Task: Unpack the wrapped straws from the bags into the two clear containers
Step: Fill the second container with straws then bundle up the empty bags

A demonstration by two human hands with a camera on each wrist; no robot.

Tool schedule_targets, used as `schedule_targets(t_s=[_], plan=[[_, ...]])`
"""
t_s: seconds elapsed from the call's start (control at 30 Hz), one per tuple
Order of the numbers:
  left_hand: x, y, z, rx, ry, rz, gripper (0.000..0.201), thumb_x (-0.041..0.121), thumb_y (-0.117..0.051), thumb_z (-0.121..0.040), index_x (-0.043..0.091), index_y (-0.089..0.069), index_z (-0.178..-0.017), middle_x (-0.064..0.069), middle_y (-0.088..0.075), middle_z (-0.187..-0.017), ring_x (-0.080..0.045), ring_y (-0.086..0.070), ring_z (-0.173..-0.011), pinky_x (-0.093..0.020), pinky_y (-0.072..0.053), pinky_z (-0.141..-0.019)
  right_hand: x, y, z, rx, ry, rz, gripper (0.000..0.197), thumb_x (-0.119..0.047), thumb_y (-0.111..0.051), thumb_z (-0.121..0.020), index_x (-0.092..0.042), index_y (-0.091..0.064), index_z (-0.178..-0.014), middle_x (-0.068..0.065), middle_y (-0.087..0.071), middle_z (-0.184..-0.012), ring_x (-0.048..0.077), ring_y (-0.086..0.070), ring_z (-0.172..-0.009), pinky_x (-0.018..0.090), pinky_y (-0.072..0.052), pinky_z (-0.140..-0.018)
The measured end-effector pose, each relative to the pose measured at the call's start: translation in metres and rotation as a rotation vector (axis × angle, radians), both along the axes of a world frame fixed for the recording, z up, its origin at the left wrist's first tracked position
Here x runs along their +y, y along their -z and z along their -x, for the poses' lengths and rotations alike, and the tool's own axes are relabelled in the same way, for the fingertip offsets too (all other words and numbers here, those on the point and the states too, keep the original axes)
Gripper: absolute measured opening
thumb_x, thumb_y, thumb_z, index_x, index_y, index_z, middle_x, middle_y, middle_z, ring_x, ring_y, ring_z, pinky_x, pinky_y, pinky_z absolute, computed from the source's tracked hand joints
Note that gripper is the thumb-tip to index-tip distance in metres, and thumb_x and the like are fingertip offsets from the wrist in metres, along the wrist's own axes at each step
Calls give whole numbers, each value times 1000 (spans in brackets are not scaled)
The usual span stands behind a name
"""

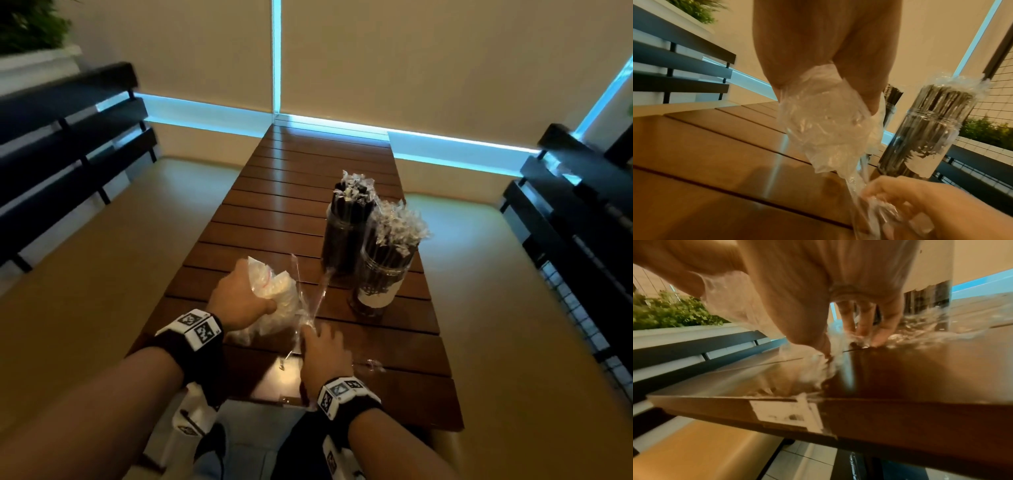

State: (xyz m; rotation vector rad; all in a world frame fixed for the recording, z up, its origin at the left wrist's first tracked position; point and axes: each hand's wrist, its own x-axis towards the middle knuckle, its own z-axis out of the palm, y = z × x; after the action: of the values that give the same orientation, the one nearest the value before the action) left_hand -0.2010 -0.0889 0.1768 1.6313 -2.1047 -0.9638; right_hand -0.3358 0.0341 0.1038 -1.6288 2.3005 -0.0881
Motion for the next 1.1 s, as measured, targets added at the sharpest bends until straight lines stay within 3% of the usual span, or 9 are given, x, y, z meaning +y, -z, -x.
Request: schedule_targets(t_s=[0.13, 0.23, 0.33, 0.43, 0.57, 0.67, 0.73, 0.9, 1.1], plan=[[-7, 12, -10, 134, -33, -134, 73, 28, -84, -59, 24, -44, -120, 0, -61, -109, -24, -62, -96, -37, -54, -78, -5, 0, 14, -65, -90, 70, 47, -8, -47, -97, -22, -42, -141, 5, -41, -143, 27, -43, -127, 37, -40, -102], [-11, 20, -11, 268, 63, -250, 68, 30, -81, -46, 26, -59, -110, 2, -67, -106, -20, -65, -98, -44, -56, -84, -9, -4, 21, -136, -72, 126, 29, -14, -51, -97, -20, -60, -124, 3, -55, -129, 22, -55, -113, 30, -47, -93], [-8, 22, -3, 345, 184, -424, 65, 16, -79, -50, 24, -60, -112, -8, -67, -112, -27, -66, -104, -44, -58, -87, -17, -10, 23, -149, -80, 138, 18, -22, -51, -96, -16, -68, -92, 1, -67, -97, 15, -61, -82, 25, -48, -70], [-7, 29, 5, 490, 190, -606, 57, -5, -71, -71, 16, -54, -121, -18, -63, -119, -35, -65, -106, -49, -57, -87, -22, -4, 27, -236, -24, 113, 34, -25, -57, -95, -22, -51, -62, -6, -53, -63, 5, -45, -53, 13, -36, -48], [-5, 44, 14, 632, 143, -781, 71, 2, -70, -68, 16, -46, -133, -24, -58, -125, -42, -64, -108, -54, -58, -82, -21, -1, 35, -790, 281, 255, 19, -9, -67, -89, -13, -64, -70, -6, -59, -61, 6, -52, -55, 16, -43, -51], [4, 53, 19, 775, 85, -857, 67, 2, -67, -76, 23, -43, -134, -23, -54, -128, -44, -60, -112, -51, -59, -76, -30, -4, 32, -1031, 391, 319, 12, -6, -74, -83, -15, -68, -78, 5, -71, -76, 18, -67, -70, 32, -58, -65], [9, 58, 23, 850, 28, -880, 85, 9, -76, -59, 25, -42, -136, -23, -53, -130, -45, -59, -113, -53, -57, -77, -32, -8, 27, -1213, 480, 392, 20, -5, -76, -81, -21, -71, -93, 12, -74, -96, 31, -71, -92, 47, -59, -82], [3, 53, 28, 926, -26, -746, 68, -4, -66, -70, 25, -52, -130, -23, -63, -124, -42, -65, -110, -61, -53, -89, -31, -33, 17, -1856, 670, 524, 29, -13, -42, -98, -10, -69, -109, 22, -72, -108, 38, -69, -101, 51, -54, -87], [-2, 37, 30, 906, -204, -473, 64, -8, -67, -74, 20, -54, -129, -15, -67, -116, -32, -70, -102, -57, -58, -83, -54, -48, 10, -1789, 722, 540, 31, -14, -42, -100, -7, -63, -121, 17, -73, -107, 31, -71, -98, 42, -58, -80]])
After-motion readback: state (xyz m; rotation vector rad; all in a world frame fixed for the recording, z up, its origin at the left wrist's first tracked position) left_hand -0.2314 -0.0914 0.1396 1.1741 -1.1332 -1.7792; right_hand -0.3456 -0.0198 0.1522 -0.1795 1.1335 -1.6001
